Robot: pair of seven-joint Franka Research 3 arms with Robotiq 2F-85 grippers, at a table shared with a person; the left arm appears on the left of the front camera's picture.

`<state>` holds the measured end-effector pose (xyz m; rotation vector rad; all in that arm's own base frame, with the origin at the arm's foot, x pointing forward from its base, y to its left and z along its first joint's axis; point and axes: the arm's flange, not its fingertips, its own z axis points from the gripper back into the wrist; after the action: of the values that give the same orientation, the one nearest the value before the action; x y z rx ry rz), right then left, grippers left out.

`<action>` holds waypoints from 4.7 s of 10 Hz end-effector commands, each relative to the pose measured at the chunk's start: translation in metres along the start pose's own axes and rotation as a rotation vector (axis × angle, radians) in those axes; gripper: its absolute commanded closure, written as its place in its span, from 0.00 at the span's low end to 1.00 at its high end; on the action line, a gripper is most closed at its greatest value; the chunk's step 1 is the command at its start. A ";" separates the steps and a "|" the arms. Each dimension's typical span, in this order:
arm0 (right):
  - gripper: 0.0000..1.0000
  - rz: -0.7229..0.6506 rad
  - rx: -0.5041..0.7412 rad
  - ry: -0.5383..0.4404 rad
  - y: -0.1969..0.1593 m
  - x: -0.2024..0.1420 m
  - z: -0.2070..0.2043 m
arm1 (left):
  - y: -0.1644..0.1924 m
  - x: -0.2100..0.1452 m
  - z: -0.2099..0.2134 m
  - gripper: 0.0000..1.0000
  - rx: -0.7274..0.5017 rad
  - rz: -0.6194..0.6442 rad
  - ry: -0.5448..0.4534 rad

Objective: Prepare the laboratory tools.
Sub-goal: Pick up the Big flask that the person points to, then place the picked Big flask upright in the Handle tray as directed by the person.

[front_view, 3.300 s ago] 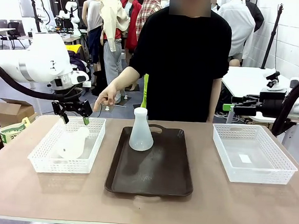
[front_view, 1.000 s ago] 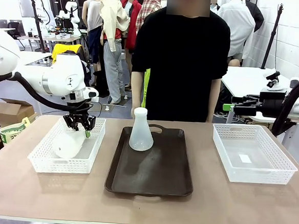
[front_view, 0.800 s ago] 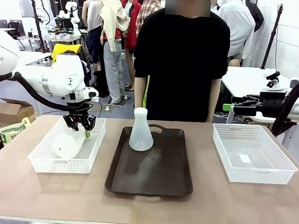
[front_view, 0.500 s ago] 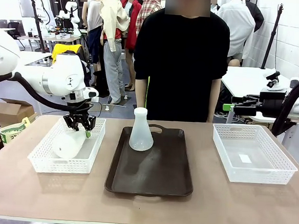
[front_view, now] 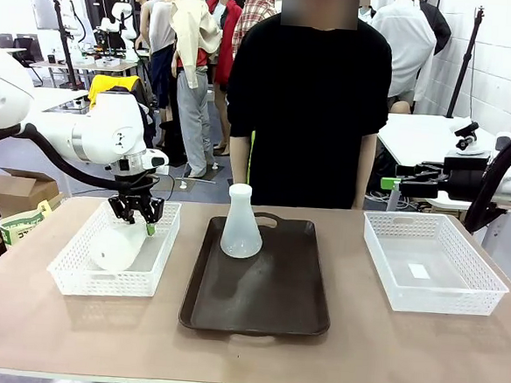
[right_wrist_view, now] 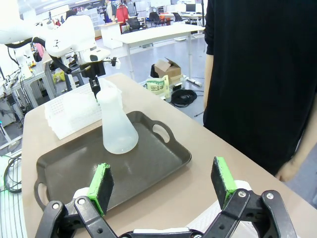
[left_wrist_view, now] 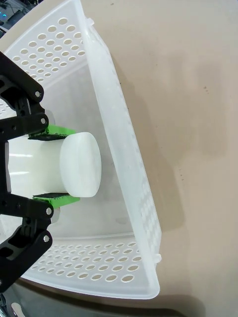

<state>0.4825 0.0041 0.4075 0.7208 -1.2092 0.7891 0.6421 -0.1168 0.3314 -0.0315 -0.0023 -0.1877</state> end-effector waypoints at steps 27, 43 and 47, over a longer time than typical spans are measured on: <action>0.00 -0.015 -0.010 0.012 0.002 0.000 0.000 | -0.008 -0.018 0.042 1.00 -0.060 -0.004 -0.012; 0.00 -0.015 -0.010 0.012 0.002 0.000 0.000 | 0.004 -0.084 0.159 1.00 -0.124 -0.169 -0.190; 0.00 -0.015 -0.010 0.012 0.002 0.000 0.000 | 0.004 -0.084 0.159 1.00 -0.124 -0.169 -0.190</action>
<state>0.4826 0.0040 0.4077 0.7209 -1.2092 0.7887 0.5604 -0.0947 0.4887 -0.1742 -0.1785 -0.3569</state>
